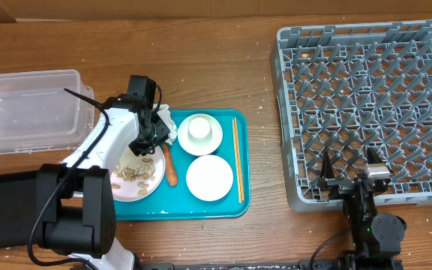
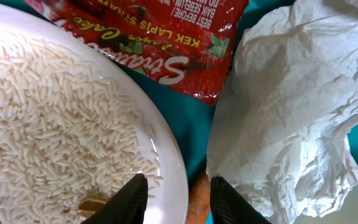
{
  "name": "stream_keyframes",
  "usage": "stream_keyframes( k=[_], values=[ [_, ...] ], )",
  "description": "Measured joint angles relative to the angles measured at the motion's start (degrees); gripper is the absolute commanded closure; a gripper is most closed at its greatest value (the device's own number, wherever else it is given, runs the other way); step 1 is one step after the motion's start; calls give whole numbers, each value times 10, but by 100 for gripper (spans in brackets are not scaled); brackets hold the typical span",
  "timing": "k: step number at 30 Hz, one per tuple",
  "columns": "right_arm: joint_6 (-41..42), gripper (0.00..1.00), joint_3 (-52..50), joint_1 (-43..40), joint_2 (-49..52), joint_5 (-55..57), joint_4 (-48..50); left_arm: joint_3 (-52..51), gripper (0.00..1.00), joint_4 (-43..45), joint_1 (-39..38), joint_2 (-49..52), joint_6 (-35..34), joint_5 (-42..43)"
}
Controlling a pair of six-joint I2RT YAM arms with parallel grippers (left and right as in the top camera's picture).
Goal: Sort waste into correct bins and load items into the dishwasher
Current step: 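Grasp the rim of the white rice plate with the left gripper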
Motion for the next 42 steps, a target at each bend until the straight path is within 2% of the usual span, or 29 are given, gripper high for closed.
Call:
stream_keyframes(
  k=[22, 33, 42],
  values=[
    [0, 0, 0, 0, 0, 0, 0, -17, 66, 11, -12, 0, -17, -2],
    [0, 0, 0, 0, 0, 0, 0, -37, 66, 55, -12, 2, -26, -14],
    [0, 0, 0, 0, 0, 0, 0, -42, 70, 66, -12, 2, -26, -17]
  ],
)
